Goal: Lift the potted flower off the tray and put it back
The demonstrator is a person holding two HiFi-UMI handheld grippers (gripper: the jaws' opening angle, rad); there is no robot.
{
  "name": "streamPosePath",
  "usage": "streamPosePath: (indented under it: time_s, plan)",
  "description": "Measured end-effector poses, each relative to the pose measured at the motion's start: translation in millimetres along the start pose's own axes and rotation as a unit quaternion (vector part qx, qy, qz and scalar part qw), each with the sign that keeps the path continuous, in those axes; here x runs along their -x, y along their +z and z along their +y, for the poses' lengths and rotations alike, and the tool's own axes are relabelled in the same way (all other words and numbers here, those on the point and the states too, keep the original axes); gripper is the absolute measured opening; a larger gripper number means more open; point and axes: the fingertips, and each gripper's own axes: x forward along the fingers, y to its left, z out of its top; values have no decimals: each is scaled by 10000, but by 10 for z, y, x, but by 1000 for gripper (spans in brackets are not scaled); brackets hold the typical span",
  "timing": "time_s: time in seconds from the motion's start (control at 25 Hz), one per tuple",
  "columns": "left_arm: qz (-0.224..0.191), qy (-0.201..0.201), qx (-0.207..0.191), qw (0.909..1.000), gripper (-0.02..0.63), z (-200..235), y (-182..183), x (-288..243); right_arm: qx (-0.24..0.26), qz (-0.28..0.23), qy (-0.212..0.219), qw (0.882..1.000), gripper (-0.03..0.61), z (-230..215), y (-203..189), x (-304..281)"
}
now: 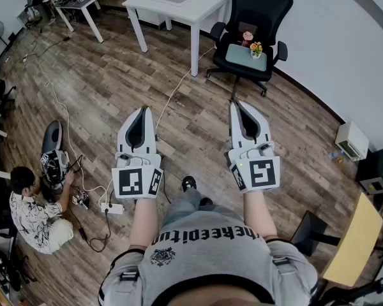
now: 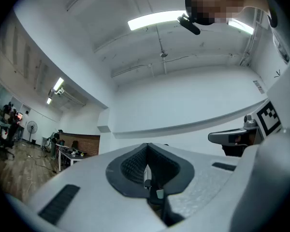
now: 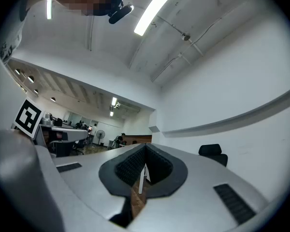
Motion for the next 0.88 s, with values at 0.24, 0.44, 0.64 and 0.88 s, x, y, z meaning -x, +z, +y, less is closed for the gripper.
streamPosePath:
  time_s: [0.24,0.44,0.64,0.88]
  plan:
    - [-14,13,-12,10000,3,65,-23,-107,17,-9,15,10000,2,-18,-31,-131]
    - [-40,-15,-30,10000,3,180,-64,-270,-47,-97,33,9999,2,-40,-69,-342]
    - [-93,-54,-39,9999,3,345,-124,-529,-218,-158,123,9996,2,-77,-145,-632]
    - [-170,-52,16,9998,3,578,-179,-930,-189,-209,84,9996,2,-180,-198,-1060]
